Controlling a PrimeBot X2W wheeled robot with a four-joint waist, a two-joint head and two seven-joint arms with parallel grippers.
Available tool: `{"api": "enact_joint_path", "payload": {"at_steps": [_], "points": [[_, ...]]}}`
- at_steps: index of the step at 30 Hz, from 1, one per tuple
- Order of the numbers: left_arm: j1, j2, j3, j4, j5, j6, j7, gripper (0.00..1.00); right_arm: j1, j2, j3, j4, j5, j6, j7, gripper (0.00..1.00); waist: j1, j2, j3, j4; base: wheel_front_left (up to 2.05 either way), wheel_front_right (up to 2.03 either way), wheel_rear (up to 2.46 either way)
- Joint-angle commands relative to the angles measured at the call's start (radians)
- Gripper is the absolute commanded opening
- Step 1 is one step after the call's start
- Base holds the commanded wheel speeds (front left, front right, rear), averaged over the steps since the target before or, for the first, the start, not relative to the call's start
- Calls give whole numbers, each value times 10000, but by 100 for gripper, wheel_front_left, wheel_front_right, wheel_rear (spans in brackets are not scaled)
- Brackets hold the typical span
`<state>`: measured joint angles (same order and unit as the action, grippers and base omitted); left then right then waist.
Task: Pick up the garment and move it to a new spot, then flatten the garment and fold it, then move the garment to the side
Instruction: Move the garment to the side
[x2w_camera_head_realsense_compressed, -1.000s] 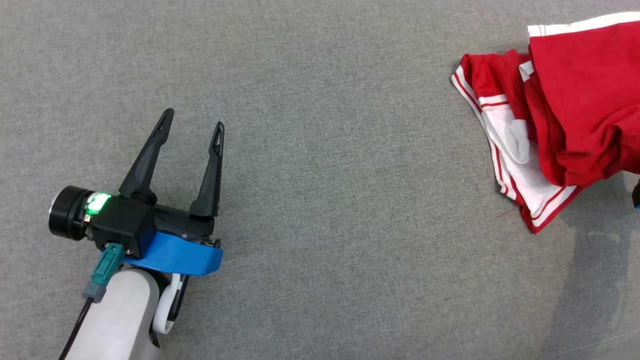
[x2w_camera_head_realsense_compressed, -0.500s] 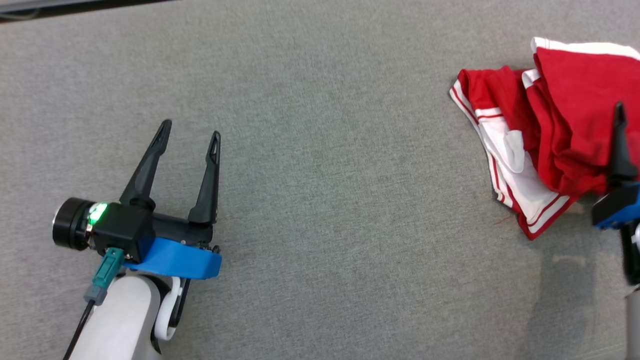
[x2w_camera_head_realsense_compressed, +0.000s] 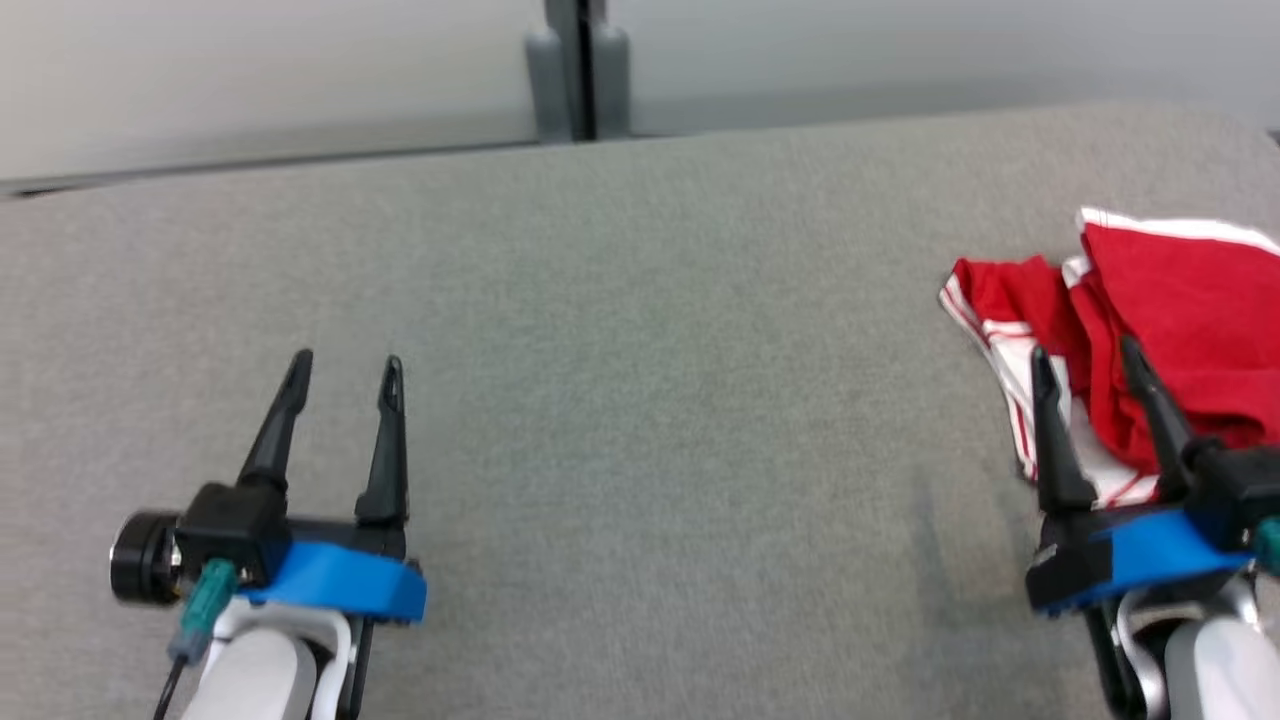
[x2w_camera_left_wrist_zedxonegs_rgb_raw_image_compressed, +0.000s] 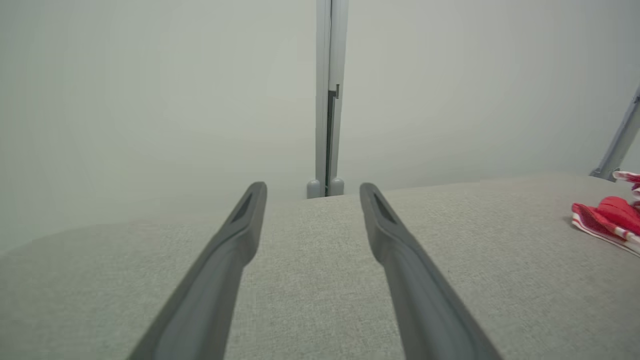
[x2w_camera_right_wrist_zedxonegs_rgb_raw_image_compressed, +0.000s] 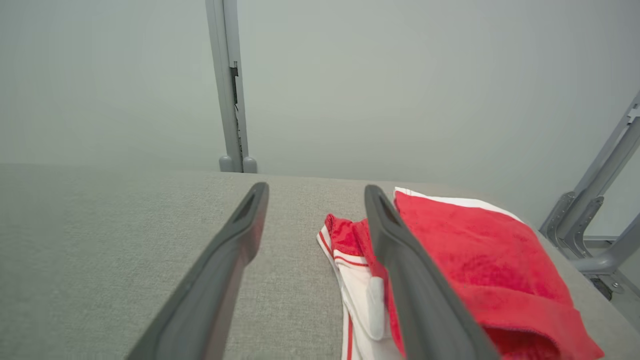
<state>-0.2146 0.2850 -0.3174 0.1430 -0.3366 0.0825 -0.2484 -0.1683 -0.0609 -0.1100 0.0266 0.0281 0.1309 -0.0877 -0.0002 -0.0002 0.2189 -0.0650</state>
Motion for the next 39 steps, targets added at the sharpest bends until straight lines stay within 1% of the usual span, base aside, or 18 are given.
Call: {"api": "enact_joint_path", "payload": {"at_steps": [1,5,9,13,21,29,39], "points": [[118,3,43,42,-37,48,-49,100,224,37,20,-88,70,-1,10,100,2,2,-105,69,0,0,0],[550,6,123,232,-128,150,-96,100,821,90,183,-383,269,-1,190,100,2,2,-633,436,0,0,0],[1032,113,185,343,-151,264,-95,100,1345,98,219,-653,437,-1,422,100,2,2,-1074,629,0,0,0],[1533,163,180,397,-182,389,-86,100,1944,98,247,-943,639,-1,562,100,2,2,-1473,708,0,0,0],[2339,244,-11,362,-233,501,81,100,3058,103,188,-1346,878,-1,840,100,2,2,-2175,714,0,0,0],[2751,252,-186,226,-312,565,258,100,3571,102,233,-1532,1048,-1,971,100,2,2,-2400,707,0,0,0],[2714,353,-250,180,-325,607,295,100,3492,105,256,-1443,1039,-1,950,100,2,2,-2403,714,0,0,0]]}}
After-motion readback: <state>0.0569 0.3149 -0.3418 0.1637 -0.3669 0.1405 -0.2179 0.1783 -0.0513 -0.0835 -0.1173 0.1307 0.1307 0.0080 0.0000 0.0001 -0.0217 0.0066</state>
